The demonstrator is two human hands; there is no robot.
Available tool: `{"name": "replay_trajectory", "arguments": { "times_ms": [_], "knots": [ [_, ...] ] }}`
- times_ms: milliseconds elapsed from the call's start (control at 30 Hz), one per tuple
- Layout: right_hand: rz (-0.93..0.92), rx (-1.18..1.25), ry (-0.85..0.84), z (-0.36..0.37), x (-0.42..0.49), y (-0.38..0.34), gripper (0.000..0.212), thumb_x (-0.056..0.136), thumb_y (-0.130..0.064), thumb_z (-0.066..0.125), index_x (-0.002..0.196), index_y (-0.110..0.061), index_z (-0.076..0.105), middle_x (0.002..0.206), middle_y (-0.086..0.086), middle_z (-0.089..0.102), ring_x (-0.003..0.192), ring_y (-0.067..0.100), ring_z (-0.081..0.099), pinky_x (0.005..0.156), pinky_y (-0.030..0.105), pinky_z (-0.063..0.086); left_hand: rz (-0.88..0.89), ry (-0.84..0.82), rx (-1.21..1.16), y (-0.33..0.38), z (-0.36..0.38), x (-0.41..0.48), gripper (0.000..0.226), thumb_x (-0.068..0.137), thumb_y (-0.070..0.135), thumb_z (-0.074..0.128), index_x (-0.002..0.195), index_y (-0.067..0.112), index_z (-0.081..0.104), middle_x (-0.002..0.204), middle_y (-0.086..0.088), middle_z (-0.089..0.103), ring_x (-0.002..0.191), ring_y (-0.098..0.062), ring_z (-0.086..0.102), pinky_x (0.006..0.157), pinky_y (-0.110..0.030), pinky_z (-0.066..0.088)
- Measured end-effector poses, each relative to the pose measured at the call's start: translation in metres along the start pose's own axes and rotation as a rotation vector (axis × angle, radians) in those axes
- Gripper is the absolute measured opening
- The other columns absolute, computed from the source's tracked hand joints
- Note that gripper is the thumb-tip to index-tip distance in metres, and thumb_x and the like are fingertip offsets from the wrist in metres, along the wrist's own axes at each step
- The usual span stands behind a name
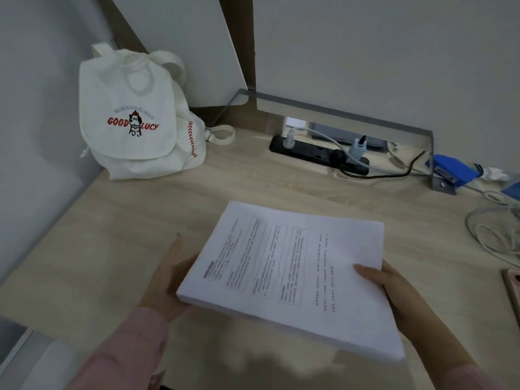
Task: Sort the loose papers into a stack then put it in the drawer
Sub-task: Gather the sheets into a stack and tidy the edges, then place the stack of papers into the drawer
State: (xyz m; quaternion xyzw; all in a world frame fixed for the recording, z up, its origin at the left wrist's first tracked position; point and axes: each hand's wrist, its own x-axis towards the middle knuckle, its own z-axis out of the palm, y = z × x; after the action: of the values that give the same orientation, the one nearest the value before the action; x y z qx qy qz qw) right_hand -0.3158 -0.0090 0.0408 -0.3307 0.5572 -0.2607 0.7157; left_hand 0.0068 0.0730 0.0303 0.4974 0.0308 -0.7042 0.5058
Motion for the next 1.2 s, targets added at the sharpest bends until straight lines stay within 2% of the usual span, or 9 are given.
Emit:
{"name": "replay_trajectory", "arguments": {
  "times_ms": [100, 200, 300, 400, 533, 700, 867, 1033, 1200],
  "knots": [
    [0.005, 0.101, -0.026, 0.003, 0.000, 0.013, 0.039, 0.080, -0.009, 0.058, 0.118, -0.014, 0.058, 0.114, 0.009, 0.069, 0.102, 0.030, 0.066, 0.087, 0.047, 0.052, 0.127, -0.006, -0.242, -0.021, -0.006, -0.005, 0.078, 0.077, 0.071, 0.043, 0.112, 0.006, 0.068, 0.113, -0.016, 0.069, 0.102, -0.034, 0.067, 0.077, -0.051, 0.056],
    [0.022, 0.160, -0.077, 0.014, -0.003, 0.025, 0.042, 0.076, -0.007, 0.060, 0.118, -0.014, 0.057, 0.115, 0.004, 0.069, 0.102, 0.023, 0.067, 0.082, 0.039, 0.056, 0.255, 0.096, 0.042, -0.042, 0.021, -0.003, 0.051, 0.087, 0.058, 0.043, 0.117, 0.022, 0.064, 0.110, -0.005, 0.070, 0.099, -0.026, 0.066, 0.080, -0.042, 0.055],
    [0.062, 0.176, -0.162, 0.022, -0.011, 0.037, 0.053, 0.069, -0.004, 0.065, 0.121, -0.012, 0.054, 0.116, 0.005, 0.069, 0.103, 0.023, 0.066, 0.083, 0.039, 0.057, 0.344, 0.251, 0.196, -0.060, 0.049, -0.006, 0.028, 0.090, 0.030, 0.056, 0.117, 0.024, 0.061, 0.116, -0.002, 0.066, 0.105, -0.023, 0.060, 0.095, -0.042, 0.047],
    [0.087, 0.140, -0.265, 0.016, -0.014, 0.035, 0.054, 0.072, 0.005, 0.060, 0.122, -0.012, 0.054, 0.119, 0.008, 0.067, 0.107, 0.026, 0.064, 0.080, 0.040, 0.057, 0.558, 0.423, 0.237, -0.062, 0.061, -0.017, 0.038, 0.090, 0.016, 0.056, 0.128, 0.019, 0.052, 0.123, 0.000, 0.062, 0.107, -0.017, 0.061, 0.088, -0.032, 0.050],
    [0.083, 0.038, -0.388, -0.002, -0.005, 0.006, 0.051, 0.080, 0.000, 0.059, 0.129, -0.010, 0.051, 0.125, 0.010, 0.063, 0.115, 0.028, 0.060, 0.096, 0.043, 0.048, 0.775, 0.353, 0.334, -0.056, 0.064, -0.047, 0.042, 0.091, 0.017, 0.055, 0.130, 0.028, 0.048, 0.120, 0.016, 0.062, 0.107, -0.001, 0.061, 0.086, -0.018, 0.051],
    [-0.232, -0.392, -0.404, 0.035, -0.003, -0.034, 0.039, 0.084, -0.002, 0.055, 0.115, -0.023, 0.063, 0.111, -0.005, 0.071, 0.102, 0.016, 0.066, 0.084, 0.034, 0.053, 0.911, 0.328, 0.413, -0.055, 0.068, -0.076, 0.032, 0.090, 0.012, 0.055, 0.114, 0.034, 0.055, 0.106, 0.022, 0.068, 0.098, 0.004, 0.064, 0.074, -0.009, 0.050],
    [-0.390, -0.262, -0.278, 0.072, -0.002, -0.032, 0.035, 0.084, 0.006, 0.047, 0.099, -0.020, 0.065, 0.089, -0.013, 0.073, 0.081, 0.002, 0.067, 0.062, 0.015, 0.053, 0.926, 0.426, 0.359, -0.064, 0.053, -0.079, 0.033, 0.087, 0.006, 0.059, 0.110, 0.030, 0.058, 0.102, 0.023, 0.070, 0.099, 0.004, 0.063, 0.079, -0.010, 0.050],
    [-0.344, -0.288, -0.227, 0.077, 0.008, -0.004, 0.033, 0.083, 0.009, 0.044, 0.092, -0.016, 0.064, 0.084, -0.007, 0.070, 0.075, -0.003, 0.063, 0.071, 0.025, 0.044, 0.754, 0.472, 0.316, -0.089, 0.032, -0.061, 0.040, 0.083, 0.019, 0.067, 0.122, 0.023, 0.058, 0.117, 0.009, 0.065, 0.107, -0.005, 0.060, 0.088, -0.020, 0.050],
    [-0.333, -0.298, -0.235, 0.079, 0.008, -0.005, 0.034, 0.085, 0.006, 0.044, 0.099, -0.017, 0.066, 0.096, -0.002, 0.071, 0.087, 0.009, 0.066, 0.075, 0.027, 0.050, 0.745, 0.469, 0.337, -0.084, 0.027, -0.056, 0.037, 0.087, 0.016, 0.061, 0.123, 0.021, 0.057, 0.120, 0.008, 0.063, 0.112, -0.008, 0.057, 0.091, -0.022, 0.046]
  ]
}}
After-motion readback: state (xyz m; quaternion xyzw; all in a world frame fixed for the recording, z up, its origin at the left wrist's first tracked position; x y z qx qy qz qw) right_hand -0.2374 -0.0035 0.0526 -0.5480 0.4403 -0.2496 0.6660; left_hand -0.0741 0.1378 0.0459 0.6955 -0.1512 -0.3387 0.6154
